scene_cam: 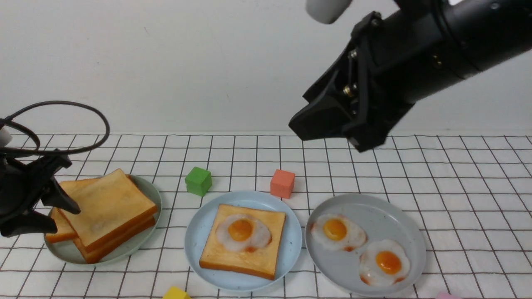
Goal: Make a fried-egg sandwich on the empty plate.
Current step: Use the left arm to grab a slice of bread
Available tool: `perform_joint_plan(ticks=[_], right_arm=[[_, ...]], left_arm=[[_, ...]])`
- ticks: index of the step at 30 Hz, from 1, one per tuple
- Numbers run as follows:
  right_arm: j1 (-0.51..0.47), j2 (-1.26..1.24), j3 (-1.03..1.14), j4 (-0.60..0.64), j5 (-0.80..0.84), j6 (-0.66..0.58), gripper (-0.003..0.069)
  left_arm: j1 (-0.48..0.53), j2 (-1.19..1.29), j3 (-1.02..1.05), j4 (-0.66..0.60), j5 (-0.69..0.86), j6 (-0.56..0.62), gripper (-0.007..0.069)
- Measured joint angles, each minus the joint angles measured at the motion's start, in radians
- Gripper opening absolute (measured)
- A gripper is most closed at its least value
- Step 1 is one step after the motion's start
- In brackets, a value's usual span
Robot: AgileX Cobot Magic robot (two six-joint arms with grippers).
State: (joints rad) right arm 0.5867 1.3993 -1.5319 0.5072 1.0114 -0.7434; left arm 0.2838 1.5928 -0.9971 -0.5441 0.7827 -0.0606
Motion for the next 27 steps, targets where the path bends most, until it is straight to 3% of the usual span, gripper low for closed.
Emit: perform_joint_plan(ticks=[6, 15, 20, 24, 27], right_arm=[[0.001, -0.105, 0.169, 0.125, -0.053, -0.107, 0.0388], [0.001, -0.112, 0.227, 0.172, -0.074, -0.142, 0.0388], [0.001, -0.112, 0.228, 0.181, -0.074, -0.143, 0.0388], [0.001, -0.112, 0.228, 0.182, -0.073, -0.145, 0.0388], [0.001, -0.112, 0.229, 0.183, -0.070, -0.145, 0.0388]], left_arm=[[0.008, 0.057, -0.001, -0.076, -0.136, 0.061, 0.0448], [0.008, 0.173, -0.003, -0.134, -0.188, 0.114, 0.0431], [0.010, 0.202, -0.010, -0.177, -0.194, 0.189, 0.0314], [0.010, 0.205, -0.010, -0.185, -0.196, 0.201, 0.0161], [0.010, 0.203, -0.010, -0.185, -0.195, 0.201, 0.0144]])
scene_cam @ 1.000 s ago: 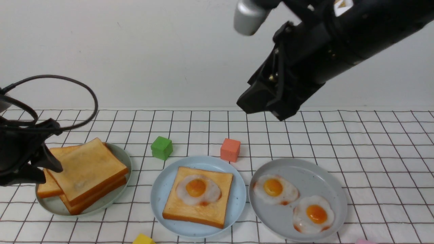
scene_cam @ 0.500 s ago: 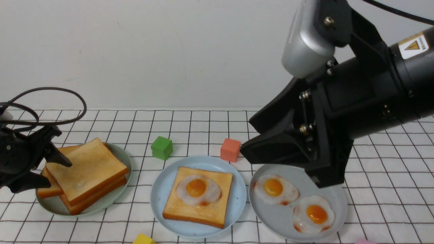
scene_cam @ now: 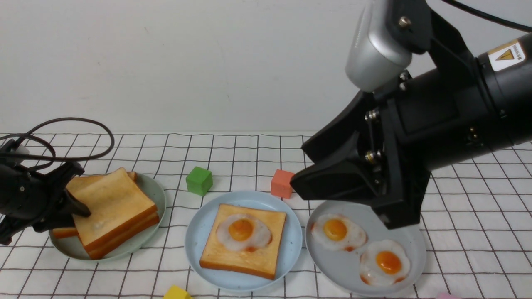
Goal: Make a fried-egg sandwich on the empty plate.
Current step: Use the left arm to grab a slice of bread, then use the left arm to place a slice of bread on the fried egg in the middle
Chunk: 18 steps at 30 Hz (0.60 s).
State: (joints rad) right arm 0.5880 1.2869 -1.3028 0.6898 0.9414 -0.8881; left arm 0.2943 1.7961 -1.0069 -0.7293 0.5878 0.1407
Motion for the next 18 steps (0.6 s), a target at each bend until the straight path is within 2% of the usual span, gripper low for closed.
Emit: perform_joint_plan(ticks=[7, 9, 11, 18], right_arm=[[0.000, 0.000, 0.000, 0.002, 0.010, 0.000, 0.0388], [0.000, 0.000, 0.000, 0.002, 0.012, 0.016, 0.0388], [0.000, 0.000, 0.000, -0.001, 0.012, 0.038, 0.0388], [0.000, 0.000, 0.000, -0.024, 0.014, 0.091, 0.0388]], left_arm=[[0.000, -0.068, 0.004, 0.015, 0.004, 0.017, 0.0141], [-0.016, -0.133, 0.007, 0.011, 0.011, 0.084, 0.0127], [-0.069, -0.199, 0.007, -0.023, 0.023, 0.209, 0.0122], [-0.340, -0.209, 0.006, -0.208, 0.052, 0.573, 0.0122]])
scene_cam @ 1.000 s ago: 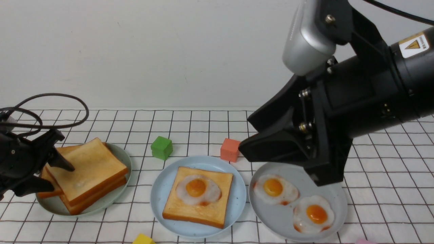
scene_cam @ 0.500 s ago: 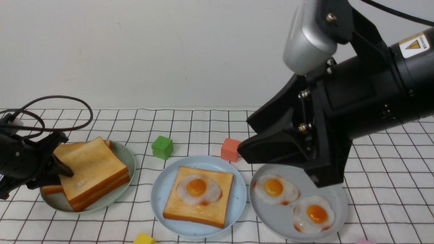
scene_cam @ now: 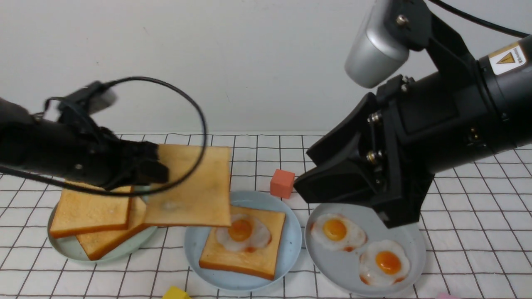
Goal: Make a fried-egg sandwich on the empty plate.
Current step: Use the left arm to place a slice of bread on the fried egg in the middle
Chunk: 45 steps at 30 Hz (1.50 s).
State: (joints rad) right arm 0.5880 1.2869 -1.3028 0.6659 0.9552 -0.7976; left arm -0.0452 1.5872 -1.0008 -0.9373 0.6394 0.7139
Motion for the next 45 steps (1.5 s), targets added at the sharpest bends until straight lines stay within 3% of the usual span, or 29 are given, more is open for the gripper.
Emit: perform_joint_plan(ticks=[4, 10, 15, 21, 26, 28, 35, 37, 39, 43, 45], right_arm=[[0.000, 0.000, 0.000, -0.003, 0.003, 0.011, 0.0388], [0.000, 0.000, 0.000, -0.057, 0.040, 0.040, 0.0388], [0.000, 0.000, 0.000, -0.111, 0.069, 0.127, 0.0388], [0.000, 0.000, 0.000, -0.206, 0.131, 0.325, 0.0388], [0.000, 0.000, 0.000, -0.221, 0.140, 0.364, 0.0388], [0.000, 0.000, 0.000, -0.226, 0.141, 0.370, 0.0388], [0.000, 0.000, 0.000, -0.236, 0.145, 0.373, 0.0387], [0.000, 0.000, 0.000, -0.244, 0.149, 0.373, 0.0383], [0.000, 0.000, 0.000, -0.271, 0.165, 0.384, 0.0350], [0.000, 0.000, 0.001, -0.313, 0.176, 0.439, 0.0270], [0.000, -0.010, 0.020, -0.322, 0.170, 0.468, 0.0176]], left_arm=[[-0.110, 0.097, -0.035, -0.043, -0.011, 0.069, 0.0122], [-0.125, 0.256, -0.093, -0.064, 0.004, 0.076, 0.0122], [-0.125, 0.300, -0.104, -0.085, 0.006, 0.076, 0.0122], [-0.125, 0.307, -0.107, -0.081, 0.006, 0.056, 0.0120], [-0.125, 0.307, -0.107, -0.079, 0.006, 0.039, 0.0129], [-0.125, 0.307, -0.107, -0.078, 0.009, 0.037, 0.0171], [-0.125, 0.305, -0.107, -0.055, 0.010, 0.033, 0.0430], [-0.125, 0.297, -0.107, -0.030, -0.001, 0.024, 0.0461], [-0.125, 0.255, -0.107, 0.052, -0.024, -0.038, 0.0510], [-0.125, 0.174, -0.107, 0.157, -0.014, -0.152, 0.0529], [-0.125, 0.076, -0.107, 0.266, 0.029, -0.260, 0.0530]])
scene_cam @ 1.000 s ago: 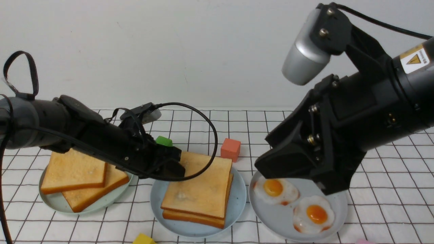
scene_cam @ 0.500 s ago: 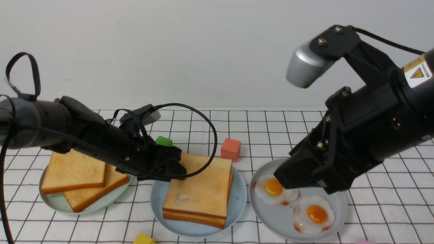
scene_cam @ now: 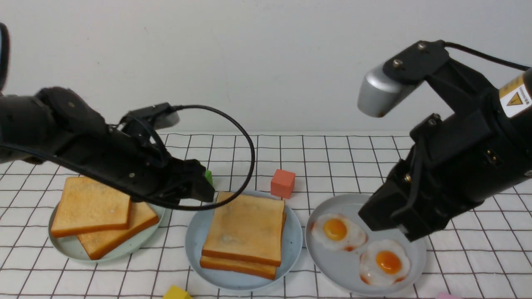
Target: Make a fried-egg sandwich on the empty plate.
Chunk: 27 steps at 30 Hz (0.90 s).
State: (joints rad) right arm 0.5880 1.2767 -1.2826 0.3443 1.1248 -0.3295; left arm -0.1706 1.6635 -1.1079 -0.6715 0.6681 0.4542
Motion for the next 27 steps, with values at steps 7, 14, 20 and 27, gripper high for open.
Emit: perform_joint_plan(ticks=[7, 14, 20, 27], right_arm=[[0.000, -0.154, 0.247, 0.033, -0.180, 0.009, -0.0011], [0.000, -0.485, 0.606, 0.033, -0.442, 0.009, -0.0010], [0.000, -0.839, 0.846, -0.004, -0.621, 0.009, -0.0010], [0.000, -1.040, 0.977, -0.021, -0.721, 0.009, -0.0007]], left_arm=[[0.000, -0.353, 0.038, 0.183, 0.213, -0.259, 0.0376], [0.000, -0.818, 0.251, 0.197, 0.310, -0.362, 0.0012], [0.000, -1.299, 0.492, 0.271, 0.370, -0.465, -0.0013], [0.000, -1.656, 0.603, 0.442, 0.434, -0.688, -0.0013]])
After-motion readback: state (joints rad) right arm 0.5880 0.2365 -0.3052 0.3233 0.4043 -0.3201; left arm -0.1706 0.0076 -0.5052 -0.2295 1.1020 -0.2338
